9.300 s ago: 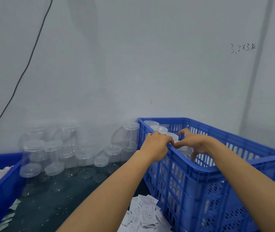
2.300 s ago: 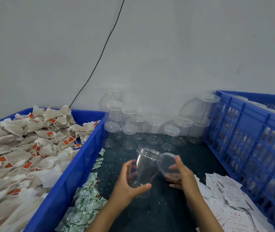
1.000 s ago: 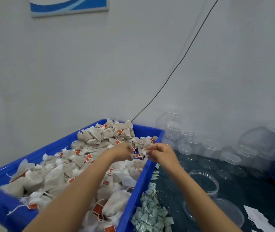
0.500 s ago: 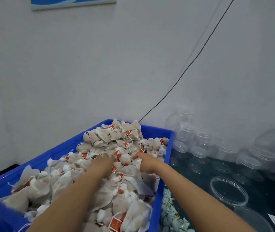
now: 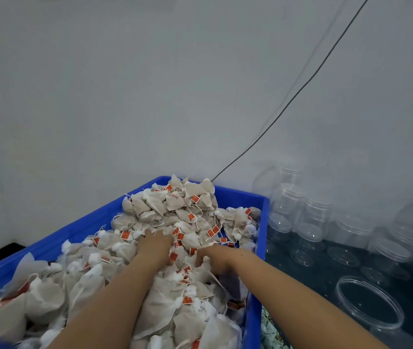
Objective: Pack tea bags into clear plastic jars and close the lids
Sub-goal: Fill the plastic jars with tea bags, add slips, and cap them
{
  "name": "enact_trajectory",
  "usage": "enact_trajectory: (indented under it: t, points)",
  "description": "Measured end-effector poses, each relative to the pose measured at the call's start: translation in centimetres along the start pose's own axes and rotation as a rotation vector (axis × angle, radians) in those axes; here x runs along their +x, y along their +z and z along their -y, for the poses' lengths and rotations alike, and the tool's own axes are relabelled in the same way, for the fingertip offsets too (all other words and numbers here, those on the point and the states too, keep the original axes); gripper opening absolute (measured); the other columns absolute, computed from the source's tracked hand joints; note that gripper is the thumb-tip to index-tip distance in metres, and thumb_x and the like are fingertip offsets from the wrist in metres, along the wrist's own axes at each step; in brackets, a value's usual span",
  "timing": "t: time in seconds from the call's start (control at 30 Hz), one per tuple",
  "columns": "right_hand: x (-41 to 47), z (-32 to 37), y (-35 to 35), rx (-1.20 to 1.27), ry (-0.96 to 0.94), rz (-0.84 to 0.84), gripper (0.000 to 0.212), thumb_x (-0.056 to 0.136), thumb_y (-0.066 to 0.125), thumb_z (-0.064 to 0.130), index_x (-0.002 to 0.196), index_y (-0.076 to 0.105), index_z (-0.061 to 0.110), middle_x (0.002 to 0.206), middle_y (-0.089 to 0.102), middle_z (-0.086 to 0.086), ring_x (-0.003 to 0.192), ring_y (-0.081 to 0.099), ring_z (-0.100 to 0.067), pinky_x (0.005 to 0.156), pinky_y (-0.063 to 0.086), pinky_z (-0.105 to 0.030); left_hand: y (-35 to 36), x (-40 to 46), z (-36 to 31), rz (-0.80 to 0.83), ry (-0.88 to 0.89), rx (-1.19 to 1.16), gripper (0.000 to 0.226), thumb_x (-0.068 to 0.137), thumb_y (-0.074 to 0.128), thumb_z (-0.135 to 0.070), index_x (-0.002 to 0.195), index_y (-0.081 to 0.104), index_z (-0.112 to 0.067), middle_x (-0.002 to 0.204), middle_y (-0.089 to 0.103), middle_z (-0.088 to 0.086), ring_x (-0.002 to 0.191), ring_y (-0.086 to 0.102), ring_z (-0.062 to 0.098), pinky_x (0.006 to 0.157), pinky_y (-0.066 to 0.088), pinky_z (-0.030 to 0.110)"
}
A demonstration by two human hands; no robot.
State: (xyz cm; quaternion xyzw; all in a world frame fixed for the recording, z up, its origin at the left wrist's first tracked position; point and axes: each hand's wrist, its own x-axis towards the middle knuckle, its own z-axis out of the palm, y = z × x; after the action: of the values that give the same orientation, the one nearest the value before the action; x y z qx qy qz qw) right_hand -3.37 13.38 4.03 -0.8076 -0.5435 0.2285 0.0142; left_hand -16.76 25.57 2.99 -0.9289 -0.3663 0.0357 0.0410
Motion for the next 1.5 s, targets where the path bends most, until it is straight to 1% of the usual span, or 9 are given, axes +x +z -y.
enact_trajectory:
  t: [0.13, 0.3, 0.5, 0.63, 0.77, 0.9, 1.13, 1.33, 1.5]
  points:
    - [-0.8, 0.2, -0.4, 0.072, -0.034, -0.084, 0.046, 0.088, 0.064, 0.008, 0.131, 0.054, 0.019, 0.139, 0.046, -0.009, 0.121, 0.048, -0.029, 0.091, 0.048, -0.035, 0.0, 0.0, -0.1, -0.070, 0.026, -0.134, 0.039, 0.095, 0.059, -0.029, 0.132, 0.050, -0.024, 0.135, 0.053, 0.005, 0.125, 0.048, 0.025, 0.102, 0.043, 0.037]
    - [-1.9, 0.2, -1.0, 0.390, -0.052, -0.279, 0.025, 0.093, 0.058, 0.008, 0.118, 0.059, 0.009, 0.116, 0.057, -0.011, 0.105, 0.056, -0.029, 0.087, 0.053, -0.039, -0.2, -0.5, 0.1, -0.183, 0.003, -0.448, 0.030, 0.091, 0.064, -0.027, 0.120, 0.058, -0.019, 0.122, 0.062, 0.003, 0.109, 0.059, 0.021, 0.094, 0.048, 0.033]
    - [-1.6, -0.1, -1.4, 0.768, 0.033, -0.546, 0.037, 0.099, 0.048, 0.016, 0.136, 0.046, 0.014, 0.124, 0.055, -0.009, 0.092, 0.055, -0.018, 0.080, 0.052, -0.032, -0.1, -0.6, 0.3, -0.224, -0.105, -0.748, 0.036, 0.090, 0.066, -0.027, 0.122, 0.057, -0.013, 0.125, 0.061, 0.009, 0.109, 0.058, 0.023, 0.090, 0.045, 0.031]
    - [-1.5, -0.4, -2.1, 0.994, 0.075, -0.663, 0.042, 0.101, 0.046, 0.016, 0.142, 0.039, 0.013, 0.135, 0.050, -0.012, 0.109, 0.055, -0.024, 0.078, 0.049, -0.027, -0.7, -0.5, 0.8, -0.270, -0.111, -0.867, 0.033, 0.090, 0.066, -0.026, 0.119, 0.059, -0.010, 0.122, 0.061, 0.009, 0.104, 0.056, 0.021, 0.087, 0.043, 0.032]
    - [-1.6, -0.6, -1.9, 0.938, 0.061, -0.569, 0.043, 0.100, 0.049, 0.019, 0.141, 0.041, 0.012, 0.130, 0.053, -0.009, 0.101, 0.057, -0.020, 0.073, 0.050, -0.023, -0.8, -0.3, 1.4, -0.253, -0.120, -0.992, 0.022, 0.086, 0.071, -0.024, 0.099, 0.061, -0.009, 0.108, 0.065, 0.010, 0.085, 0.058, 0.018, 0.072, 0.045, 0.028]
    - [-1.8, -0.3, -1.7, 0.800, -0.001, -0.491, 0.021, 0.098, 0.051, 0.023, 0.116, 0.057, 0.014, 0.112, 0.062, -0.009, 0.088, 0.061, -0.020, 0.080, 0.053, -0.034, -1.6, -0.2, 1.5, -0.244, -0.138, -1.069, 0.038, 0.083, 0.074, -0.027, 0.111, 0.060, -0.005, 0.118, 0.063, 0.012, 0.090, 0.062, 0.019, 0.073, 0.050, 0.027]
    - [-1.5, -0.3, -1.7, 0.722, 0.014, -0.600, 0.017, 0.100, 0.048, 0.022, 0.089, 0.059, 0.016, 0.090, 0.063, -0.007, 0.079, 0.064, -0.023, 0.082, 0.056, -0.042, -3.0, 0.0, 0.4, -0.224, -0.024, -1.185, 0.005, 0.096, 0.056, -0.017, 0.101, 0.054, -0.016, 0.110, 0.060, 0.009, 0.074, 0.057, 0.010, 0.049, 0.045, 0.012]
    - [-1.2, -0.6, -2.0, 0.820, -0.036, -0.794, 0.016, 0.099, 0.049, 0.019, 0.088, 0.059, 0.014, 0.085, 0.060, -0.002, 0.071, 0.059, -0.011, 0.051, 0.048, -0.014, -3.7, -0.5, -0.7, -0.157, -0.048, -1.285, 0.022, 0.100, 0.046, -0.007, 0.105, 0.057, -0.025, 0.122, 0.044, 0.000, 0.092, 0.056, 0.013, 0.058, 0.047, 0.014]
    - [-1.2, -0.5, -2.1, 0.891, -0.167, -0.800, 0.019, 0.098, 0.053, 0.018, 0.083, 0.060, 0.028, 0.085, 0.063, 0.006, 0.078, 0.062, -0.008, 0.063, 0.049, -0.013, -3.9, -1.1, -2.0, -0.140, 0.136, -1.298, 0.018, 0.099, 0.051, -0.021, 0.105, 0.064, -0.031, 0.124, 0.048, -0.009, 0.109, 0.051, 0.009, 0.083, 0.047, 0.022]
